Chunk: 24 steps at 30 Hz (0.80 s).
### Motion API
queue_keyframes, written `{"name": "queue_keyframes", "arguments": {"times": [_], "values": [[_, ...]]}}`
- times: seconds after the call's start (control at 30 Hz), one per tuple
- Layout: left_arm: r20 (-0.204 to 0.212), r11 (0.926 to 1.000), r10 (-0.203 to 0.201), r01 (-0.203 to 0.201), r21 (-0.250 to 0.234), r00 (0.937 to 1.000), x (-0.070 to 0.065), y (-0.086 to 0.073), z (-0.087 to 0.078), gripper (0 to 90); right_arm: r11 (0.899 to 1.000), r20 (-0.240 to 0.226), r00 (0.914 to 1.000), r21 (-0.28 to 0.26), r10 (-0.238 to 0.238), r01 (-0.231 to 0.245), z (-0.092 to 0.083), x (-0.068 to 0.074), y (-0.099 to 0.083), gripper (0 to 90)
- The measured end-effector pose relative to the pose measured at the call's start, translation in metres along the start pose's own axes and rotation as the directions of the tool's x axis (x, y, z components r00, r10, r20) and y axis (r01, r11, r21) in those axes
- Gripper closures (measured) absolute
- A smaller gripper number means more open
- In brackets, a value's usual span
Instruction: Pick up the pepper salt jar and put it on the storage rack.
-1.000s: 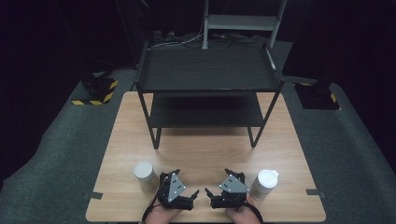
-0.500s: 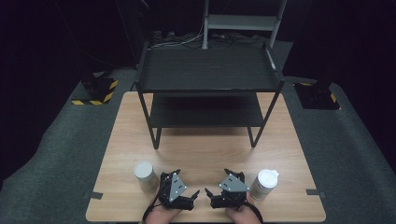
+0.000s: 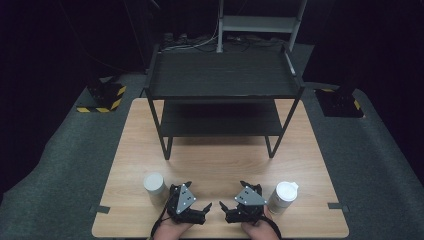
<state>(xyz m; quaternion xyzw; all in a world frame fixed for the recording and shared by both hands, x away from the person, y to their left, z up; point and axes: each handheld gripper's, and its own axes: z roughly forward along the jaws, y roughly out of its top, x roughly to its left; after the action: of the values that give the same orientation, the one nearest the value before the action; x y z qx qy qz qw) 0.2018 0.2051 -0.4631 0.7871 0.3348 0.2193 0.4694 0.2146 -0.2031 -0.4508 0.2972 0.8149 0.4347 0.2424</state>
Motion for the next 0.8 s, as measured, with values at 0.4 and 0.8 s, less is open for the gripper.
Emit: {"name": "queue_keyframes", "arguments": {"times": [0.4, 0.8], "values": [[0.041, 0.9947, 0.006, -0.002, -0.103, 0.9991, -0.001, 0.009, -0.022, 0.8, 1.0, -0.016, 0.9999, 0.002, 0.001, -0.001, 0.0, -0.003, 0.0, 0.0], [0.056, 0.9737, 0.014, -0.001, -0.228, 0.9983, 0.004, 0.021, -0.057, 0.5, 1.0, -0.019, 0.9998, 0.006, -0.008, 0.009, 0.001, -0.002, 0.001, 0.0]]}}
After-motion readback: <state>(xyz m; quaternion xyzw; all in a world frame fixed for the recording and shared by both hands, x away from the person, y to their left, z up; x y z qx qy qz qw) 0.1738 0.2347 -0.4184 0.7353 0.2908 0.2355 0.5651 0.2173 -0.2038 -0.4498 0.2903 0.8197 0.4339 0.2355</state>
